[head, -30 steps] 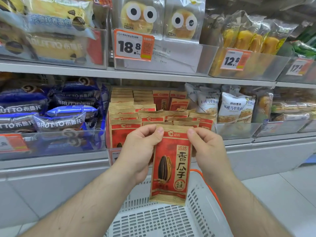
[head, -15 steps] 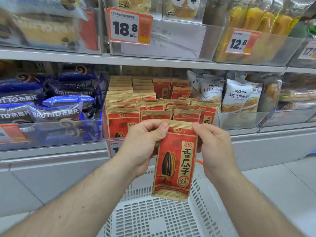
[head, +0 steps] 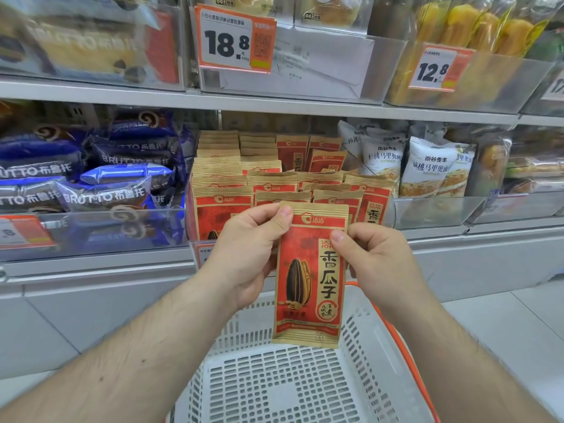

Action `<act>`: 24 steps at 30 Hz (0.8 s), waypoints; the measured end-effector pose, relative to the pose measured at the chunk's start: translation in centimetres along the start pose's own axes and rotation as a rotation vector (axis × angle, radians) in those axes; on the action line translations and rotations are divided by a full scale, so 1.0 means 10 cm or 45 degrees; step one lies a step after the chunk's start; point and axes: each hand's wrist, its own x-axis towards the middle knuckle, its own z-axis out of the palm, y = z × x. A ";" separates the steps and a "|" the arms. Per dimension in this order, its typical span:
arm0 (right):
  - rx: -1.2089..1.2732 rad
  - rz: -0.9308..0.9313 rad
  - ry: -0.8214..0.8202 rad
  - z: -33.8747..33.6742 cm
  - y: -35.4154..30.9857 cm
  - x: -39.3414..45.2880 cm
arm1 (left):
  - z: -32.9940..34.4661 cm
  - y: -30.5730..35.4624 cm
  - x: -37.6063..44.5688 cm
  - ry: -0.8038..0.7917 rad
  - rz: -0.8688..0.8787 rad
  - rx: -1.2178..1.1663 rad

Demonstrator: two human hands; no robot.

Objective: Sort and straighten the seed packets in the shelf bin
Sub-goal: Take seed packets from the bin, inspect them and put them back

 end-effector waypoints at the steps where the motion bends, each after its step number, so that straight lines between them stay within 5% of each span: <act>1: -0.002 -0.009 0.025 -0.01 0.01 0.01 | -0.01 0.00 -0.01 -0.028 -0.002 0.058; 8: 0.126 0.078 0.099 -0.07 0.01 0.02 | -0.03 -0.05 0.00 -0.089 -0.075 0.212; 17: 0.049 0.220 -0.205 -0.18 0.02 0.00 | -0.03 -0.03 0.05 -0.014 -0.051 0.065; 24: 0.230 0.182 -0.076 -0.18 0.02 0.01 | -0.07 -0.02 0.02 -0.219 -0.137 0.177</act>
